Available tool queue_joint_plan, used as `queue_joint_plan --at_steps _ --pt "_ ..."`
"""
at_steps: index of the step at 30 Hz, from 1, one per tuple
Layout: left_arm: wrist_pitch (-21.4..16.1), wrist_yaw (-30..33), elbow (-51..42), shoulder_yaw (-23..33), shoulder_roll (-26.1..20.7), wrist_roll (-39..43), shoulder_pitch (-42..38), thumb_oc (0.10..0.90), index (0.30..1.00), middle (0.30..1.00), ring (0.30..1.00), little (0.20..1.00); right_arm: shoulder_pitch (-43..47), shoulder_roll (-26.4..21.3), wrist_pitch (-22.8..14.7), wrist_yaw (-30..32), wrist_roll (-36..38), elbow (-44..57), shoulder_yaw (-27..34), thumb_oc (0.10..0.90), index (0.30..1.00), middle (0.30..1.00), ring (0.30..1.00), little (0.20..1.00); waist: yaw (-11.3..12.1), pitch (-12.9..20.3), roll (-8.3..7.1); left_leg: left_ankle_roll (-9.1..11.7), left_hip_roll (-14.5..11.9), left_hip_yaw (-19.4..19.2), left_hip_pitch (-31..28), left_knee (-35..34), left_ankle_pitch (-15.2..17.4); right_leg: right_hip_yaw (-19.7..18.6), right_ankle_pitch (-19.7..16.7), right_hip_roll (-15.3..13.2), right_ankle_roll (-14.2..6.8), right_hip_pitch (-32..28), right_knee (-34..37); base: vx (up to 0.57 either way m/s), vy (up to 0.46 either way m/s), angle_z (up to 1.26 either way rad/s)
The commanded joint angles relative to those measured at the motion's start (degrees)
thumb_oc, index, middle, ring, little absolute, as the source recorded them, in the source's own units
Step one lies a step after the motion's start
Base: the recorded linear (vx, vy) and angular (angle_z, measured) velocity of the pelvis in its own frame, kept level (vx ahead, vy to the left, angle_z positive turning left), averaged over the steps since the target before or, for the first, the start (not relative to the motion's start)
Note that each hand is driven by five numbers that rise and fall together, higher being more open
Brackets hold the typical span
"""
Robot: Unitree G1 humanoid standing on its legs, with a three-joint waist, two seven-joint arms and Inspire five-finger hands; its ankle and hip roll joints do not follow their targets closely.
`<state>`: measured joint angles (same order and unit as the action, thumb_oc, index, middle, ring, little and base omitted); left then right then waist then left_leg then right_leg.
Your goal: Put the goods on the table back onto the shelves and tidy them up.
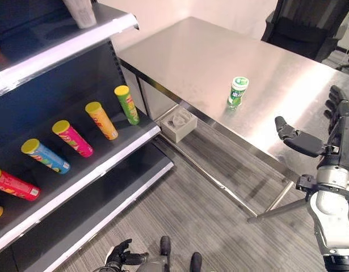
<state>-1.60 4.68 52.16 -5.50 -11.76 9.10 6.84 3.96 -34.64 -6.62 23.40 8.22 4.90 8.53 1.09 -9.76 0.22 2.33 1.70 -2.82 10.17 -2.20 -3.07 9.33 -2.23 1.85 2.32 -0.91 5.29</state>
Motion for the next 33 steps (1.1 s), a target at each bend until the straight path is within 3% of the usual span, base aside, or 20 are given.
queue_joint_plan --at_steps 1,5,7,8,9,10,11,13,14,17,27,33 --pt "-0.92 0.71 2.92 -0.83 -3.39 -1.95 -1.22 0.8 0.9 0.9 0.9 0.9 7.83 -3.88 -4.52 -1.54 1.11 3.83 4.51 0.8 0.9 0.9 0.9 0.9 1.98 0.94 -1.55 -0.36 -0.88 -1.68 -4.83 0.28 0.93 0.26 1.08 -3.95 -8.97 -0.35 -0.31 0.14 0.103 -0.67" --pt "-0.75 0.95 5.44 -0.5 -3.63 -2.51 -1.76 0.8 0.9 0.9 0.9 0.9 7.14 -4.38 -4.26 -3.1 1.64 3.09 3.91 0.8 0.9 0.9 0.9 0.9 1.91 1.05 -2.27 -1.06 -1.14 -2.65 -7.26 -2.01 0.65 -0.61 2.34 -4.55 -8.86 -0.17 -3.76 0.1 0.106 -0.23" --pt "-0.54 0.82 5.24 -0.17 -4.23 -2.22 -2.22 0.8 0.9 0.9 0.9 0.9 6.6 -3.72 -3.77 -3.73 0.82 3.16 3.77 0.8 0.9 0.9 0.9 0.9 2.16 -0.25 -2.64 -1.94 -1.45 -3.17 -7.9 -2.43 0.83 -0.71 3.36 -5.0 -9.85 3.45 -12.47 -0.04 0.117 -0.05" --pt "-0.32 1.48 4.8 -0.03 -5.77 -2.4 -3.3 0.8 0.9 0.9 0.9 0.9 7.16 -1.14 -3.63 -3.54 1.28 2.34 3.0 0.8 0.9 0.9 0.9 0.9 1.8 -3.09 -2.93 -3.16 -2.47 -3.33 -9.01 -2.74 0.76 -1.76 0.57 -7.06 -13.95 11.72 -28.85 -0.05 0.087 -0.17" --pt "-0.37 1.46 4.4 -0.02 -5.97 -2.51 -3.2 0.8 0.9 0.9 0.9 0.9 7.14 -0.71 -3.65 -3.55 1.41 1.95 2.93 0.8 0.9 0.9 0.9 0.9 2.1 -2.9 -3.0 -3.02 -2.73 -3.12 -9.01 -2.75 1.08 -1.65 1.23 -8.58 -13.42 12.3 -28.52 -0.01 -0.027 -0.33" --pt "-0.8 1.29 3.93 -0.33 -6.02 -2.58 -3.45 0.8 0.9 0.9 0.9 0.9 7.09 -0.53 -3.48 -3.65 1.61 0.68 2.93 0.8 0.9 0.9 0.9 0.9 2.67 -2.45 -3.02 -2.3 -3.56 -2.63 -8.94 -2.8 1.7 -0.54 1.45 -12.01 -12.36 11.89 -23.2 0.12 -0.212 -0.32" --pt "-1.19 1.38 3.82 -1.46 -6.13 -2.89 -4.8 0.8 0.9 0.9 0.9 0.9 7.73 -1.52 -3.27 -3.16 1.56 -1.43 3.0 0.8 0.9 0.9 0.9 0.9 2.21 -2.38 -3.47 -1.47 -3.31 -1.14 -8.83 -2.8 2.55 -1.82 -0.71 -13.42 -12.19 11.52 -13.24 0.15 -0.22 0.12" --pt "-1.09 1.26 3.69 -1.06 -6.51 -3.29 -4.76 0.8 0.9 0.9 0.9 0.9 6.77 -1.62 -2.56 -3.04 1.16 -1.77 3.31 0.8 0.9 0.9 0.9 0.9 2.1 -1.69 -4.66 -1.39 -2.45 -0.78 -9.29 -2.76 3.39 -3.04 -2.87 -13.72 -13.43 8.82 -5.61 0.17 -0.15 0.42" --pt "-0.98 1.48 4.04 -0.4 -5.7 -3.23 -4.22 0.8 0.9 0.9 0.9 0.9 4.88 -0.43 -1.83 -2.69 -0.05 -1.95 4.02 0.8 0.9 0.9 0.9 0.9 2.24 -0.51 -5.79 -1.29 -1.95 -0.7 -9.94 -2.76 3.67 -2.25 -4.74 -14.08 -13.98 7.56 -4.82 0.19 -0.138 0.21" --pt "-0.94 1.39 4.39 0.02 -4.97 -2.93 -3.9 0.8 0.9 0.9 0.9 0.9 3.05 -0.18 -1.07 -2.95 -0.84 -1.78 5.2 0.8 0.9 0.9 0.9 0.9 1.9 0.19 -5.86 -0.86 -2.37 -0.45 -10.32 -2.8 3.73 -1.96 -5.2 -13.68 -13.89 6.42 -3.67 0.11 -0.097 0.71" --pt "-0.28 0.63 6.07 -0.7 -3.83 -4.43 -1.64 0.8 0.9 0.9 0.9 0.9 1.14 -0.96 -0.19 -3.78 -1.08 -2.17 6.44 0.8 0.9 0.9 0.9 0.9 1.74 1.77 -4.78 0.9 -4.54 0.57 -11.69 -2.8 4.39 1.43 -3.69 -12.47 -12.97 2.0 -0.62 0.07 -0.074 0.13" --pt "-0.2 0.04 5.79 -1.34 -4.09 -4.57 0.16 0.8 0.9 0.9 0.9 0.9 4.8 -2.86 -0.13 -5.83 2.59 -7.8 2.79 0.8 0.9 0.9 0.9 0.9 3.1 2.26 -3.9 1.51 -4.91 0.78 -12.32 -2.8 4.53 2.95 -2.61 -12.49 -12.68 0.11 -0.38 0.04 -0.015 0.08"
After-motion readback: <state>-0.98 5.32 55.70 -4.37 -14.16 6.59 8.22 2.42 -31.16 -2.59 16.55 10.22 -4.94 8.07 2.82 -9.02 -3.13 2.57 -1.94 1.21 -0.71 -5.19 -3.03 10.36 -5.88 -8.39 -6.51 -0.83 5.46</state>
